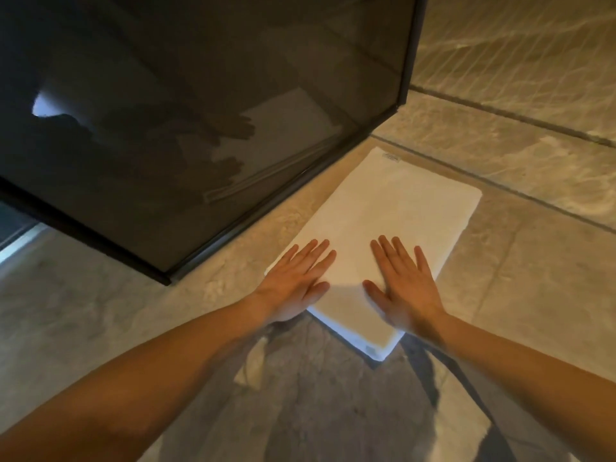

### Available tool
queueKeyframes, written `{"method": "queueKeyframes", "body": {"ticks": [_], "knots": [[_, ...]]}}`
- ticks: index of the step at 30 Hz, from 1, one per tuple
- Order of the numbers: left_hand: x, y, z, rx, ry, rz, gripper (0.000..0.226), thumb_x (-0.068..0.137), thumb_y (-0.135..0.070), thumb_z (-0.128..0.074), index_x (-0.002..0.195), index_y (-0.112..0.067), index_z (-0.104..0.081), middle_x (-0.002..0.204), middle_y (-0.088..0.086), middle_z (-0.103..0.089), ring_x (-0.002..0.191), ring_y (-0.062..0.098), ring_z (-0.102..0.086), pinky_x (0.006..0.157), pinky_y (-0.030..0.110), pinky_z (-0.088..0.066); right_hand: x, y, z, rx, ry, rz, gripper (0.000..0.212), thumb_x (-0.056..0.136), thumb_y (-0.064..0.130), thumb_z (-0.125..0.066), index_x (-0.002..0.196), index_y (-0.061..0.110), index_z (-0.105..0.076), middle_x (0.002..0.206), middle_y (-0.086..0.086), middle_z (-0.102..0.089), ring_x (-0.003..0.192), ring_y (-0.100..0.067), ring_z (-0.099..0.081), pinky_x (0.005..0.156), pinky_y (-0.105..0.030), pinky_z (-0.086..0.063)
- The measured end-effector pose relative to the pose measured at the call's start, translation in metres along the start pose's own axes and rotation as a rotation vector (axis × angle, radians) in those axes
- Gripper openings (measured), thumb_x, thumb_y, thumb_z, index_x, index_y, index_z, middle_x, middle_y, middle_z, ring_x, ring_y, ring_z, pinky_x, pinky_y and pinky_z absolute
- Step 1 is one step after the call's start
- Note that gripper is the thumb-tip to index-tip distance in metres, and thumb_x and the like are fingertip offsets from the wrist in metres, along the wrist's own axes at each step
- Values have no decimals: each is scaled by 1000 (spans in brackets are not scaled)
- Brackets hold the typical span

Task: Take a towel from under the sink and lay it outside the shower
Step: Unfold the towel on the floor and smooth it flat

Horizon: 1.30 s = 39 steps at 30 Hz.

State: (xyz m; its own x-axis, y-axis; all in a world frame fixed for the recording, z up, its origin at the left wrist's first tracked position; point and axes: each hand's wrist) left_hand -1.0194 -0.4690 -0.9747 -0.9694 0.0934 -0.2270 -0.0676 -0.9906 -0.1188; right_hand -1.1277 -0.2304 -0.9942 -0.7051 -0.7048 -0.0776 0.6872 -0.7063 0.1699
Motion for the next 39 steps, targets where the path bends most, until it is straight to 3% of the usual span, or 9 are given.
{"method": "queueKeyframes", "body": {"ticks": [4,12,19,25,27,32,35,37,39], "knots": [[6,1,10,-16,55,18,64,101,-54,-21,155,-34,8,163,-9,15,148,9,16,119,31,10,2,2,0,-20,4,-6,79,92,66,-11,157,20,-2,165,-2,-8,151,-23,-4,118,-44,8],[-20,15,21,-232,-10,248,60,103,-42,-36,156,-25,-15,163,-5,-16,148,17,-15,120,32,-18,-1,0,3,21,-1,7,76,95,62,-16,157,20,-2,165,-1,-5,151,-21,1,120,-44,5],[-30,19,29,-536,-141,375,58,96,-25,-60,149,-22,-38,144,3,-47,132,19,-41,111,33,-38,0,0,3,5,12,0,77,94,65,-9,157,21,0,165,0,-3,151,-21,2,121,-45,3],[-28,20,50,-896,-275,558,54,79,-2,-75,128,-15,-57,116,7,-61,101,19,-58,78,25,-52,0,-2,2,-8,15,9,78,93,66,-7,157,21,1,165,0,-2,151,-20,2,120,-44,5],[-29,20,59,-1002,-198,544,53,81,-1,-72,127,-18,-54,117,5,-59,99,17,-56,71,18,-51,0,-2,1,-15,12,10,77,94,65,-8,156,22,1,165,0,-2,151,-20,2,119,-43,7],[-31,19,78,-1254,59,436,39,89,9,-53,121,-13,-59,130,5,-51,111,26,-55,81,37,-48,-1,-4,-1,-9,4,28,75,96,63,-10,157,22,1,165,0,-3,151,-21,2,118,-42,9],[-22,17,90,-1299,163,398,47,90,11,-46,122,-17,-68,137,0,-50,119,23,-53,88,35,-52,2,-1,4,23,68,10,72,97,59,-17,157,23,1,165,1,0,151,-20,5,120,-43,7],[-15,12,97,-1317,211,381,49,92,11,-46,124,-19,-68,142,-4,-48,123,20,-51,93,32,-53,10,1,16,140,126,-29,68,99,53,-28,157,26,-5,165,0,-7,151,-20,-3,121,-45,0],[-8,6,102,-1330,246,358,52,92,11,-46,128,-20,-65,145,-9,-45,128,14,-48,99,30,-51,23,0,37,423,117,-82,60,101,46,-36,155,32,-13,157,-5,-32,144,-26,-28,116,-46,-23]]}}
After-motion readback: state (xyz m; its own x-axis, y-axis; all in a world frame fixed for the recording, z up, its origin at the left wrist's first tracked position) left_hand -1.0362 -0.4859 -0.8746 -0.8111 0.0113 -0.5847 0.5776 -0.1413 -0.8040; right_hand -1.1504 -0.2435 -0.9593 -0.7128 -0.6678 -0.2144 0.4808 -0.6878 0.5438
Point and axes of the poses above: each hand's wrist, its own x-axis towards the middle knuckle, its own z-axis out of the back of the hand, y = z × x
